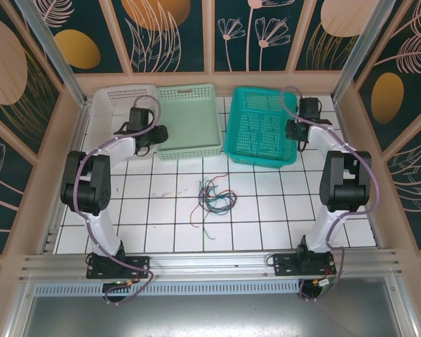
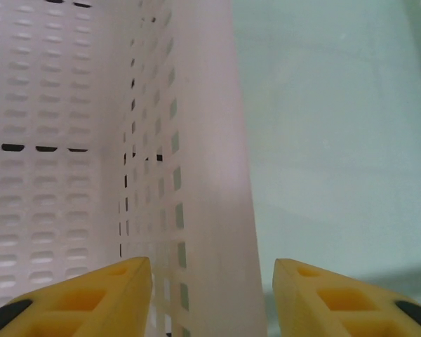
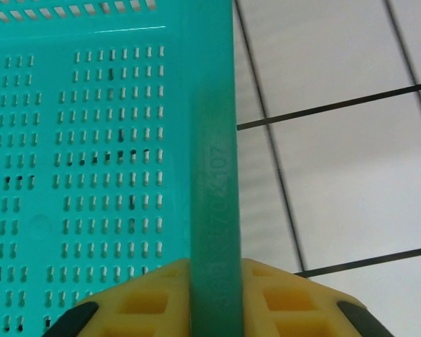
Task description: Untangle the cables
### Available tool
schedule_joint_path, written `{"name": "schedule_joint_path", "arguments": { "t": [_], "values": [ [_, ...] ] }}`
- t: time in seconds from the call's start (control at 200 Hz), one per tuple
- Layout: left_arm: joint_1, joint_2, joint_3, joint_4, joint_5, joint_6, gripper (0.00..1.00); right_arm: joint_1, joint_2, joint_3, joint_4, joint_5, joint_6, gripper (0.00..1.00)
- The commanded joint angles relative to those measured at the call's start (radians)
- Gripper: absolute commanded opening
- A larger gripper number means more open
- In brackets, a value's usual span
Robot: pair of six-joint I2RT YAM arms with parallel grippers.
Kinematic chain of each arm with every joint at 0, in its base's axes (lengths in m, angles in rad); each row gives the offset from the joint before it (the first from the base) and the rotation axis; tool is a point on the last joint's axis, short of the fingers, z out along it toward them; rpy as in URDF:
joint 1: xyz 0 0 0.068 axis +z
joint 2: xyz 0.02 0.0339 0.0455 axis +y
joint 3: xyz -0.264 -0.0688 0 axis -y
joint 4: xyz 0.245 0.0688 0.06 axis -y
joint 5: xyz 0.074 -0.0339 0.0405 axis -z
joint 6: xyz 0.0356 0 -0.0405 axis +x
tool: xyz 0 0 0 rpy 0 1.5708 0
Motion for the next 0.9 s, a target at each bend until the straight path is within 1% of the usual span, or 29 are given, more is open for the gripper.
{"name": "schedule_joint_path", "arguments": {
  "t": [0.0,0.14,0.16,0.245,0.28,0.31,0.33,0.36,0.385,0.455,0.495,0.536,0.591,0.616,0.651,0.661,0.731,0.786,0.891],
  "values": [
    [-0.063,0.013,0.006,0.024,0.047,-0.047,0.47,-0.040,-0.016,0.020,0.027,0.023,-0.091,0.22],
    [-0.106,0.034,0.013,0.043,0.045,-0.053,0.44,-0.043,-0.017,0.030,0.066,-0.007,-0.180,0.23],
    [-0.111,0.036,0.013,0.046,0.047,-0.051,0.43,-0.043,-0.016,0.028,0.072,-0.036,-0.190,0.23],
    [-0.126,0.037,0.005,0.055,0.048,-0.038,0.42,-0.043,-0.017,0.022,0.094,-0.069,-0.216,0.23],
    [-0.130,0.035,0.001,0.055,0.048,-0.028,0.42,-0.042,-0.018,0.021,0.097,-0.077,-0.222,0.25],
    [-0.132,0.032,-0.004,0.054,0.042,-0.024,0.43,-0.042,-0.021,0.022,0.096,-0.071,-0.219,0.30],
    [-0.132,0.029,-0.006,0.053,0.038,-0.026,0.46,-0.041,-0.023,0.024,0.094,-0.064,-0.212,0.36],
    [-0.132,0.023,-0.009,0.047,0.028,-0.030,0.53,-0.041,-0.031,0.026,0.089,-0.056,-0.202,0.46],
    [-0.132,0.018,-0.011,0.043,0.021,-0.035,0.55,-0.041,-0.039,0.026,0.087,-0.051,-0.192,0.52],
    [-0.132,-0.007,-0.020,0.046,0.025,-0.049,0.57,-0.040,-0.079,0.019,0.092,-0.033,-0.172,0.64],
    [-0.134,-0.025,-0.025,0.051,0.025,-0.065,0.61,-0.039,-0.108,0.014,0.093,-0.022,-0.163,0.68],
    [-0.134,-0.043,-0.029,0.051,0.012,-0.080,0.72,-0.036,-0.142,0.009,0.092,-0.019,-0.155,0.70],
    [-0.136,-0.071,-0.031,0.046,-0.007,-0.096,0.78,-0.029,-0.189,0.003,0.087,-0.021,-0.146,0.72],
    [-0.137,-0.083,-0.033,0.043,-0.018,-0.102,0.83,-0.026,-0.210,0.002,0.079,-0.027,-0.141,0.72],
    [-0.141,-0.105,-0.038,0.041,-0.034,-0.105,0.96,-0.020,-0.240,-0.003,0.068,-0.039,-0.131,0.73],
    [-0.142,-0.112,-0.041,0.041,-0.039,-0.105,0.98,-0.018,-0.249,-0.004,0.065,-0.042,-0.128,0.73],
    [-0.156,-0.158,-0.066,0.049,-0.072,-0.091,0.99,0.008,-0.311,-0.023,0.040,-0.082,-0.106,0.73],
    [-0.170,-0.230,-0.105,0.064,-0.093,-0.081,0.99,0.038,-0.363,-0.054,0.027,-0.116,-0.091,0.73],
    [-0.192,-0.324,-0.198,0.092,-0.081,-0.060,0.99,0.118,-0.463,-0.154,0.037,-0.196,-0.041,0.71]
  ]
}}
